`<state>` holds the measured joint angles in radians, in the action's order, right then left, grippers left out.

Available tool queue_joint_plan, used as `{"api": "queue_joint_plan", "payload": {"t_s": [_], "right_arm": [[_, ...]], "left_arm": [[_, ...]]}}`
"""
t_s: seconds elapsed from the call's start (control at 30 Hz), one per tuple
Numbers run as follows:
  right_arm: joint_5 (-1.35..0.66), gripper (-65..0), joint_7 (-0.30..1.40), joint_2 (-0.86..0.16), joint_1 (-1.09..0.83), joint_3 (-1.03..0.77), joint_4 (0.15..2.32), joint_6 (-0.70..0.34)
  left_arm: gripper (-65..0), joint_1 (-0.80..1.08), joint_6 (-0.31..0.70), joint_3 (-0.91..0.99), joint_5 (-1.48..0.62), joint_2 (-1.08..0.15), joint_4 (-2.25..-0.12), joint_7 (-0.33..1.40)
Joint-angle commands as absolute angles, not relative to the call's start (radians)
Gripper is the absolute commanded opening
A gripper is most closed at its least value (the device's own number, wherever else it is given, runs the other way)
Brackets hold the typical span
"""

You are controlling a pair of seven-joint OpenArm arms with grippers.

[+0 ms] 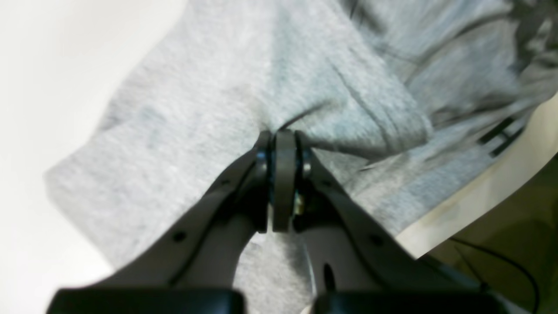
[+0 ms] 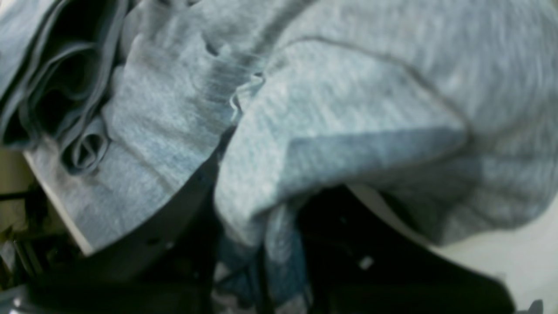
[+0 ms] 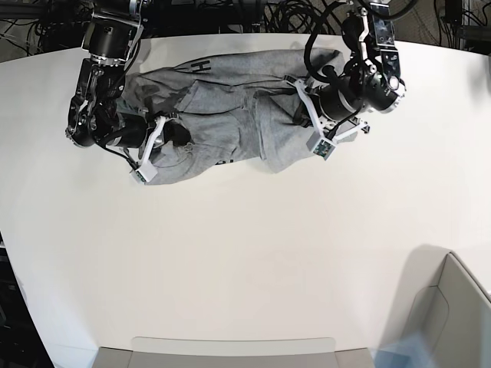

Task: Fold the T-shirt properly
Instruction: 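Fold the left gripper's end over toward the right gripper and release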

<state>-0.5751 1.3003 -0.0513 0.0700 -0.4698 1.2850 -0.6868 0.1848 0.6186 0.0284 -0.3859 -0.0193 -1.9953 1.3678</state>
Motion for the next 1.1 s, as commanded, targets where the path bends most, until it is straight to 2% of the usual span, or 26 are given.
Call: {"api": "queue_joint_plan", "payload": {"t_s": [0.0, 0.47, 0.67, 0.77, 1.07], "right_arm": [[-0.417, -65.0, 1.396, -0.076, 0.076, -0.510, 1.273, -0.698], [-0.417, -65.0, 1.396, -0.111, 0.140, -0.544, 1.271, -0.698], [-0.417, -65.0, 1.396, -0.111, 0.139, -0.544, 1.271, -0.698], [-0.417, -65.0, 1.396, -0.111, 0.136, -0.544, 1.271, -0.698], [-0.417, -65.0, 1.396, -0.127, 0.134, -0.544, 1.271, -0.698]], "left_arm": [[-65.0, 0.176, 0.627, 0.028, -0.403, -0.012, -2.022, 1.353], [-65.0, 0.177, 0.630, -0.010, -0.403, -0.005, -2.020, 1.396], [-58.8, 0.183, 0.624, -0.205, -0.403, -0.004, -2.020, 1.396], [-57.2, 0.180, 0.624, -0.222, -0.403, -0.002, -2.020, 1.396], [-46.4, 0.185, 0.622, -0.213, -0.400, -0.008, -2.022, 1.396]]}}
